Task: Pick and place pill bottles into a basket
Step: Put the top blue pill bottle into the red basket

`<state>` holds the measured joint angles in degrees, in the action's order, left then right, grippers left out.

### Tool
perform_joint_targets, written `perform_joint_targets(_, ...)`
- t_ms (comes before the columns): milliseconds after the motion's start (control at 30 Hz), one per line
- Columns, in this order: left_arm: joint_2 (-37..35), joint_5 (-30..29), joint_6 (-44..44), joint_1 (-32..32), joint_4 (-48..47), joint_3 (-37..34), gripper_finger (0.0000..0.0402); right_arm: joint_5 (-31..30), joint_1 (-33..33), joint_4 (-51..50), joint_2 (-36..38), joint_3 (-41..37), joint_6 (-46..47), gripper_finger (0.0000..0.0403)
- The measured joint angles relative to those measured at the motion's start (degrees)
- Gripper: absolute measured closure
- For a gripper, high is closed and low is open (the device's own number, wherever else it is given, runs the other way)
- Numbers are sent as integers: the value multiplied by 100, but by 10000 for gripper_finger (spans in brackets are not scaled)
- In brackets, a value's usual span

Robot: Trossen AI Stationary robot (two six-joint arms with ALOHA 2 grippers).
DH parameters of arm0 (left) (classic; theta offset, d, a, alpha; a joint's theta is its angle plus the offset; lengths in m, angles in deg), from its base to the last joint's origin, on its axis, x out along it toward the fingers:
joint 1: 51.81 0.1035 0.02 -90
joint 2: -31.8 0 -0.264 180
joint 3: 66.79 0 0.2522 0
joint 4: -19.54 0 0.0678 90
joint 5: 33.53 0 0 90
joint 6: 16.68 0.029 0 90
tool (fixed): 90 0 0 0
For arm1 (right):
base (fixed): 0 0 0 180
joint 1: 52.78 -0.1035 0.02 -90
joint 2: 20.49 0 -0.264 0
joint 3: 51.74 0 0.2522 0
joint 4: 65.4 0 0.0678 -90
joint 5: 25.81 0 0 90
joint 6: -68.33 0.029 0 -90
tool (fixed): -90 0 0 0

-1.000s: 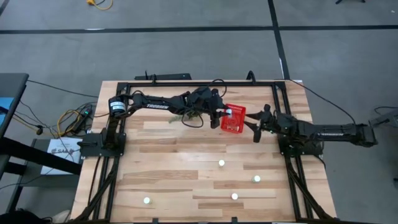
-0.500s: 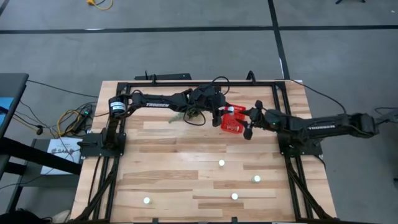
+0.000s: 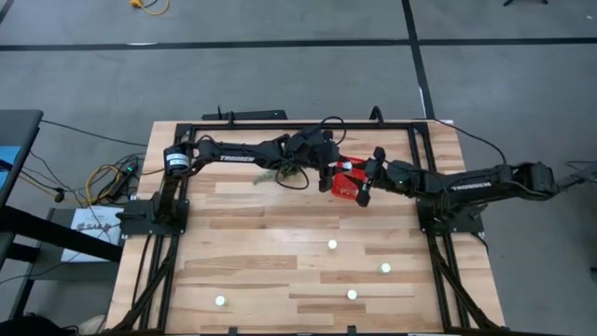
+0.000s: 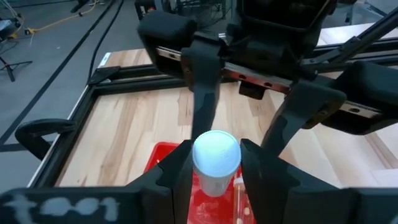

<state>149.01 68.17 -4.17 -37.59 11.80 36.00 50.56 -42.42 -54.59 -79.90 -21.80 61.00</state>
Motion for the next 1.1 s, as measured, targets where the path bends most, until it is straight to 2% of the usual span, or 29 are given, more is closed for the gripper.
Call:
perform_joint_targets(200,3,-56,26,-55,-4,0,292,25,143,210,-147,8,-60,236)
perform_joint_targets(533,7,-271,31,-4,-92,3,292,17,178,161,-145,10,-29,297)
perform_joint_targets(800,7,-354,69,-2,-145,7,292,15,178,125,-145,10,-34,300)
perform_joint_targets(967,7,-1004,259,-8,-216,3,292,-66,189,-78,-140,12,-9,299)
perform_joint_targets(1100,9,-1071,282,28,-76,-2,292,-65,237,-70,-138,-88,-5,300)
